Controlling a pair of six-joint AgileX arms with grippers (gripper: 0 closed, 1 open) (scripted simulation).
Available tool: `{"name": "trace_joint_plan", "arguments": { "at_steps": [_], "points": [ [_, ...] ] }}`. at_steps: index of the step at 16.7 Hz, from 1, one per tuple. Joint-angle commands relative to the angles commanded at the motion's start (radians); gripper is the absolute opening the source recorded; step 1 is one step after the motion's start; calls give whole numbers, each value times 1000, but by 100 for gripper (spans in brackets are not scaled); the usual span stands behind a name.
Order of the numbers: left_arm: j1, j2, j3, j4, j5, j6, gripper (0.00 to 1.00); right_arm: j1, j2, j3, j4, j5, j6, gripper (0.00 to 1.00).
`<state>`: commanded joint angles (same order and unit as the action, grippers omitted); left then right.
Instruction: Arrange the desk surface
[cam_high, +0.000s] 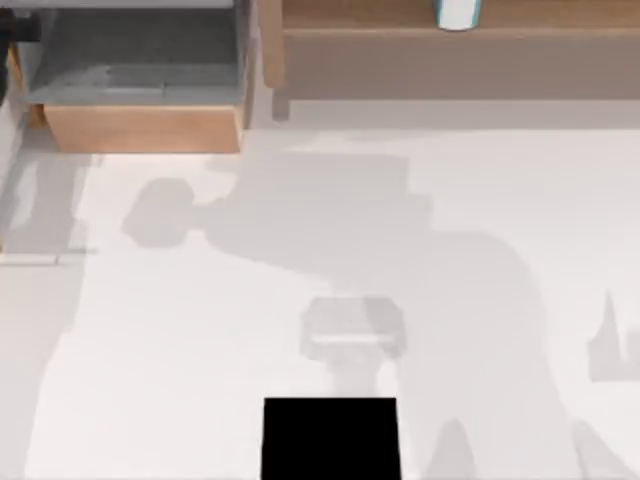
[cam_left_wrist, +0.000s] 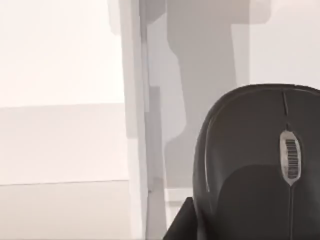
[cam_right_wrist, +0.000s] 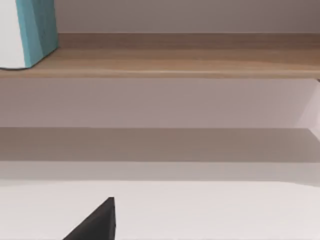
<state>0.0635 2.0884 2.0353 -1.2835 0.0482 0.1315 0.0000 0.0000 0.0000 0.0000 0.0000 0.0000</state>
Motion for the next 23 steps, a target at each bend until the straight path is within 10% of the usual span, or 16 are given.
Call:
{"name": "trace_joint_plan", "arguments": {
  "at_steps": [15, 23],
  "points": [
    [-875, -184, -764, 283, -112, -999, 0, 0, 0, 0, 0, 0, 0, 100],
    [-1118, -271, -891, 433, -135, -1185, 0, 0, 0, 0, 0, 0, 0, 100]
  ]
}}
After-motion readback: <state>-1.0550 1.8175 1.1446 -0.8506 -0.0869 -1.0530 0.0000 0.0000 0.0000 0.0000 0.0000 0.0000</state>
